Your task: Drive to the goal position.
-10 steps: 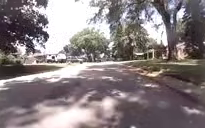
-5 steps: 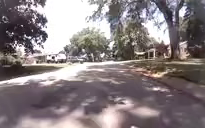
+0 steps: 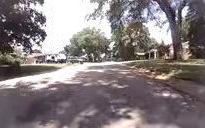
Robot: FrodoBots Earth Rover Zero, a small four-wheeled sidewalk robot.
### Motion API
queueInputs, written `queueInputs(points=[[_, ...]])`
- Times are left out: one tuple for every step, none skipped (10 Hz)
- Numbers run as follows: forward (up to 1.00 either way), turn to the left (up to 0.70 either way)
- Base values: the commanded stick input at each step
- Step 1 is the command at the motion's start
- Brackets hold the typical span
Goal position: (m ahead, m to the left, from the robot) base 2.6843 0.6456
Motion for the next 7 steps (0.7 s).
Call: queueInputs(points=[[0.70, 0.00], [0.70, 0.00], [0.70, 0.00], [0.70, 0.00], [0.70, 0.00], [0.70, 0.00], [0.70, 0.00]])
